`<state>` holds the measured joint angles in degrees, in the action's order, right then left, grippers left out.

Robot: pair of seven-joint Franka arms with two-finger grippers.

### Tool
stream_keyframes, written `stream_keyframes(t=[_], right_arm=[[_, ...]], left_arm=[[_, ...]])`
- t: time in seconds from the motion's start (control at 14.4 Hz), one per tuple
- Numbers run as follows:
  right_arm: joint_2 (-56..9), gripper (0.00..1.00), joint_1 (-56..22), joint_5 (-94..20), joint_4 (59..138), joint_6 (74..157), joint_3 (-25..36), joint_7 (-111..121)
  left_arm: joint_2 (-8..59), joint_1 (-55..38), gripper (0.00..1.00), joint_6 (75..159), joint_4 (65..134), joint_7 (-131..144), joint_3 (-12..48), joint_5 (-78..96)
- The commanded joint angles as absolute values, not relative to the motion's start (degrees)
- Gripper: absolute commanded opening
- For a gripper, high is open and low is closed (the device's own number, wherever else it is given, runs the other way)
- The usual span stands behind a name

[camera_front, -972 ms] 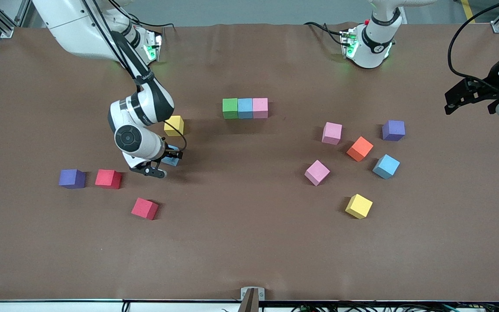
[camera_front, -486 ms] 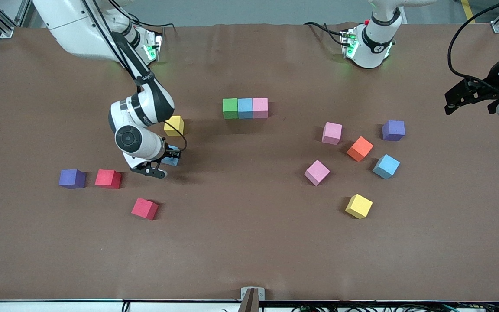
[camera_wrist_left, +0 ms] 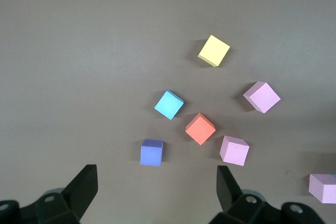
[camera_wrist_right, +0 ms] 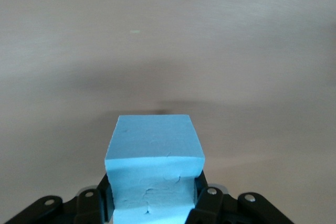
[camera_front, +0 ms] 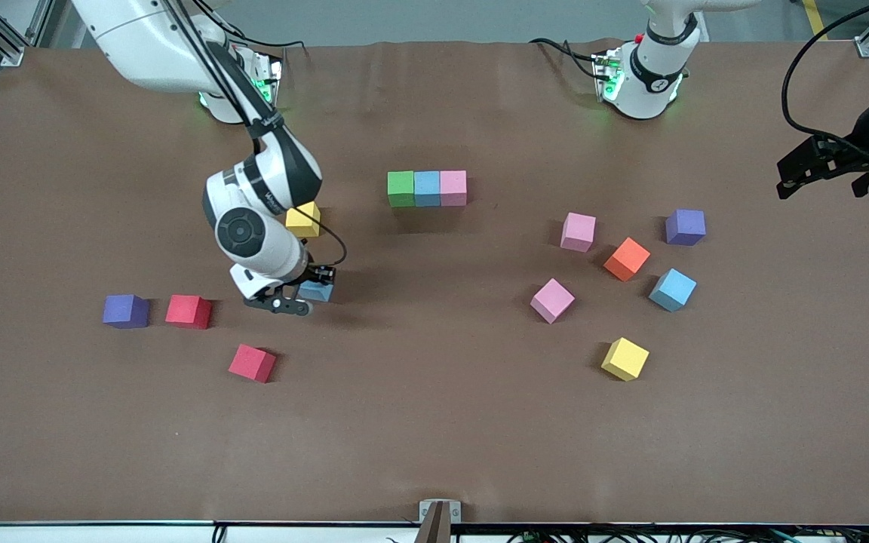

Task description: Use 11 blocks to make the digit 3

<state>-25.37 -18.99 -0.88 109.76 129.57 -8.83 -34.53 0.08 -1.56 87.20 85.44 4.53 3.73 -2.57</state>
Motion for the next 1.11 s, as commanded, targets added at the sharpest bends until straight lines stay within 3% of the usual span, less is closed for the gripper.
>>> stream_keyframes(t=[0.0,0.49,0.83,1.04], right_arm=[[-26.36,0.42,-24.68,-1.23,106.80,128.85,-8.70,-34.28],[-29.27,0.42,-31.90,-1.14,104.76,128.67,-8.70,-34.19],[-29.27,0.42,-33.75,-1.32,104.68,123.40,-8.79,-34.28],[-29.36,0.42,-34.89,-6.85,104.68,123.66,-8.70,-34.19]], left_arm=[[-0.88,-1.49,1.00,86.92,85.96,4.75,3.60,-2.20],[-0.97,-1.32,1.00,86.92,86.04,4.75,3.08,-2.29],[-0.62,-1.49,1.00,88.06,86.13,4.83,3.25,-2.02],[-0.44,-1.49,1.00,88.24,86.57,4.83,3.34,-2.11]])
